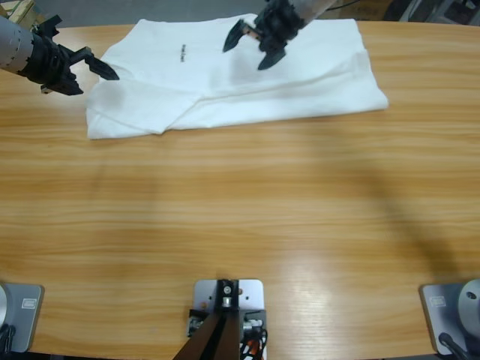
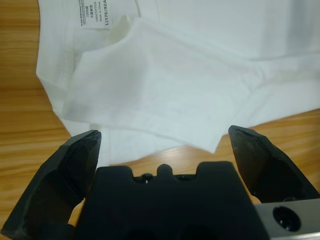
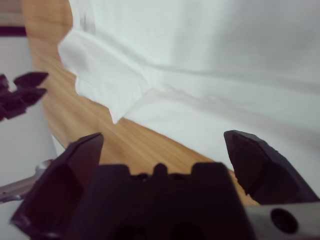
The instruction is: Fold clothes
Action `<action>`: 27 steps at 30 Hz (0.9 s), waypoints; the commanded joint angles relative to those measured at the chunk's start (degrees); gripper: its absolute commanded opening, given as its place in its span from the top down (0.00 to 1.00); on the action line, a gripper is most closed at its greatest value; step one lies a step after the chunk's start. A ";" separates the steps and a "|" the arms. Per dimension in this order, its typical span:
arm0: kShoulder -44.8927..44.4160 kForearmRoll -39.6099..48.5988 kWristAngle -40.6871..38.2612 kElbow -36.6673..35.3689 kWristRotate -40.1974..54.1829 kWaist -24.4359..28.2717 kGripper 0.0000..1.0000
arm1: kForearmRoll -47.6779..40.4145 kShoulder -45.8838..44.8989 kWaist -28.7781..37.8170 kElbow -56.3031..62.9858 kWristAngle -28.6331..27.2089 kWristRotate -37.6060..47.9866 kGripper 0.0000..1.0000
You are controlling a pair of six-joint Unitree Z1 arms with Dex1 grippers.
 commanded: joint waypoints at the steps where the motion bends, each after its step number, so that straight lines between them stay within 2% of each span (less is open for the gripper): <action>1: 0.86 0.16 -0.05 1.00 1.58 -0.45 0.00 | -11.39 -1.76 1.61 12.35 2.88 1.46 0.00; 8: 0.89 0.16 -0.05 1.18 1.58 -0.38 0.00 | -12.22 1.86 1.61 7.93 5.01 3.00 0.00; 27: 2.09 0.16 -0.05 1.14 1.54 -0.05 0.00 | -13.03 5.97 3.35 9.02 4.80 2.07 0.00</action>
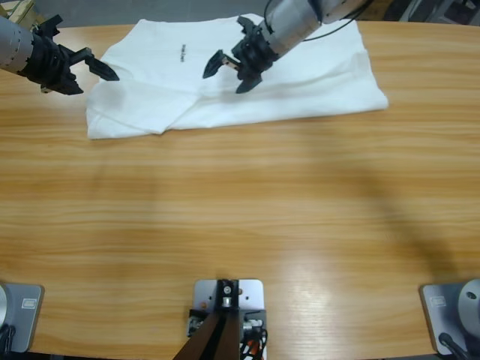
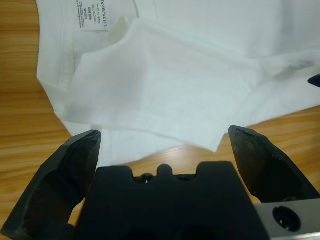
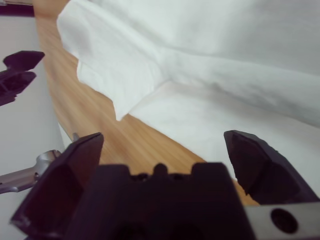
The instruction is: Fold clothes
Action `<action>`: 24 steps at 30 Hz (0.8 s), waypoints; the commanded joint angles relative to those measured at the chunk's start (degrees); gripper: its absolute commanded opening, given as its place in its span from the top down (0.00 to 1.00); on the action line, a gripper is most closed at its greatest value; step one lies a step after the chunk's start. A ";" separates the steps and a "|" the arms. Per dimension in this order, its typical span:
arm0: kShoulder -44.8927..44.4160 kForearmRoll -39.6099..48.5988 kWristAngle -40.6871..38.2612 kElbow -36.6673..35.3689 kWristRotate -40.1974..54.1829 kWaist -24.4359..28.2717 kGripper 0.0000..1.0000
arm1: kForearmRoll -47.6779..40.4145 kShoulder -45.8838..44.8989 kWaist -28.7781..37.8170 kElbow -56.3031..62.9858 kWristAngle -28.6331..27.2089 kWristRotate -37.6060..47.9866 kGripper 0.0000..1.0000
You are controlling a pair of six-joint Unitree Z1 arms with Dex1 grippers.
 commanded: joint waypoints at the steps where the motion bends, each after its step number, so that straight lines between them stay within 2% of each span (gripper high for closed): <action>1: 2.05 0.16 -0.05 1.14 0.34 0.06 0.00 | -1.17 4.67 0.60 1.19 0.55 -0.22 0.00; 24: 2.65 0.18 -0.14 1.33 0.41 0.43 0.00 | 0.04 9.24 -0.25 -4.61 1.43 -0.13 0.00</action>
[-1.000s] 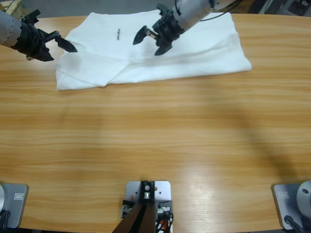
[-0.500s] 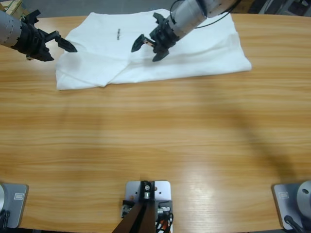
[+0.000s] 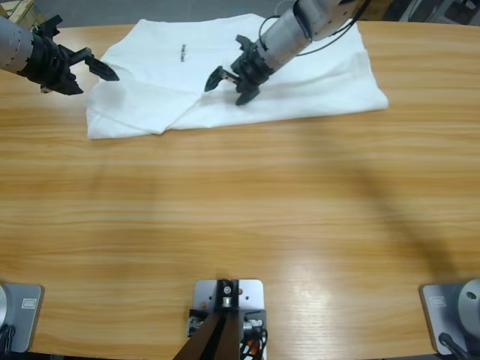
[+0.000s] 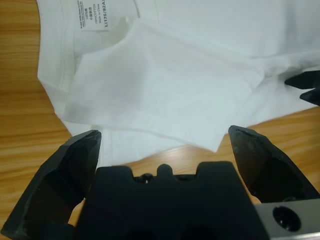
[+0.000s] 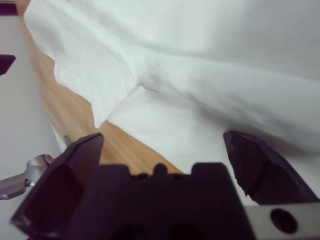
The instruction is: Fold clothes
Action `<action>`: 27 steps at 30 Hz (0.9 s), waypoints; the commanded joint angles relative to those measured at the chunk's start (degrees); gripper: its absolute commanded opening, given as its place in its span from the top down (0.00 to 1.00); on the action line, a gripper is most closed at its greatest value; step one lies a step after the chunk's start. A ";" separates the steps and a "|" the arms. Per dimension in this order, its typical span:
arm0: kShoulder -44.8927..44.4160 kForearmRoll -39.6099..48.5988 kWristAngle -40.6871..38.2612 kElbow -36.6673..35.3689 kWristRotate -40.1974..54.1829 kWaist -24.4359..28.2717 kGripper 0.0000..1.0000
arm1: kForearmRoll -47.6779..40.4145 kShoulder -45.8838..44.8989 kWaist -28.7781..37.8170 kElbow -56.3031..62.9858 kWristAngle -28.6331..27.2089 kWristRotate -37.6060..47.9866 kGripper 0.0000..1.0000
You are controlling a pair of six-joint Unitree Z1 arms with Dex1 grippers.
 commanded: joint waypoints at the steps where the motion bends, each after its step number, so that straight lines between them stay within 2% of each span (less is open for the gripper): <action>1: 2.56 0.23 -0.14 1.38 0.41 0.34 0.00 | 1.57 5.50 -0.65 -4.97 1.43 -0.13 0.00; 16: 2.73 0.18 -0.14 1.61 0.34 0.69 0.00 | 7.56 9.33 -3.20 -13.99 1.46 -1.71 0.00; 27: 3.00 0.18 -0.32 1.54 0.34 0.69 0.00 | 11.59 6.98 -2.27 -18.44 0.37 -1.31 0.00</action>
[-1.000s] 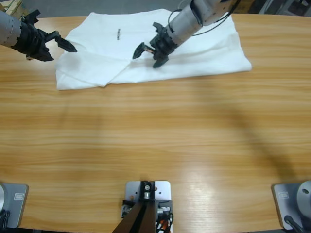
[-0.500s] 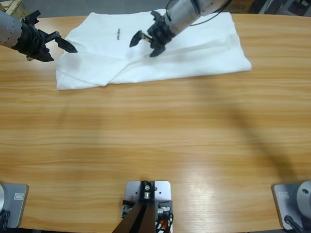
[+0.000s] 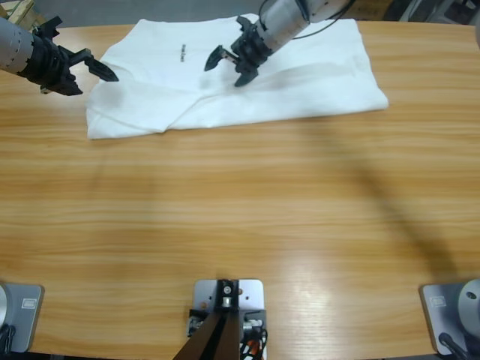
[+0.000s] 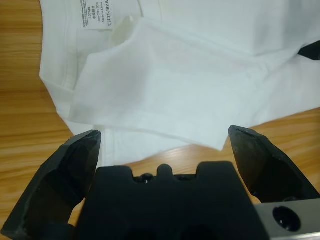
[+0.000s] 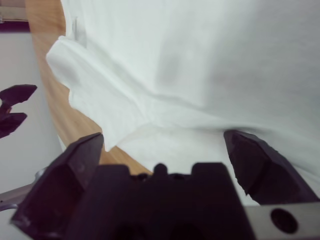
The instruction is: Fold clothes
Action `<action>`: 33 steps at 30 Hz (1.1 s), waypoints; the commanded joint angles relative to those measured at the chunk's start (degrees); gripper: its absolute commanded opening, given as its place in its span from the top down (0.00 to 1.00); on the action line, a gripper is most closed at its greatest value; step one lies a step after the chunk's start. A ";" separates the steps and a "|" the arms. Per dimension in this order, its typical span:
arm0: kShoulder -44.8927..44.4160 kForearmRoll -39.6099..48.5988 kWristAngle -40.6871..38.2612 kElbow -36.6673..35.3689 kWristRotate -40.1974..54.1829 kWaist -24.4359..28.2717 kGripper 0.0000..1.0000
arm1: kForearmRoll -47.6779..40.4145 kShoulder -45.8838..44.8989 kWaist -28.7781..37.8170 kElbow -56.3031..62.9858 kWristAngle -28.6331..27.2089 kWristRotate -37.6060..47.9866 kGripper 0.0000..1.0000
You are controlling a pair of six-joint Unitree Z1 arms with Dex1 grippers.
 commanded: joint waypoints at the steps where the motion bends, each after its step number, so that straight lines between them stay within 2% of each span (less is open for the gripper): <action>1: 2.80 0.18 -0.32 1.46 0.34 0.38 0.00 | 3.68 0.60 0.62 -3.15 -0.42 0.08 0.00; 8: 2.25 0.25 -0.40 1.60 0.34 0.38 0.00 | 3.41 1.76 4.91 -5.47 -0.40 2.21 0.00; 21: 2.10 0.25 -0.40 1.97 0.42 0.63 0.00 | 2.78 0.63 7.56 -2.85 -1.58 1.70 0.01; 27: 2.04 0.25 -0.40 2.09 0.42 0.84 0.00 | -7.61 -3.95 7.74 10.75 -2.40 2.63 0.01; 33: 2.10 0.25 -0.40 2.42 0.42 0.91 0.00 | -8.45 -2.48 7.63 8.98 -1.68 2.84 0.01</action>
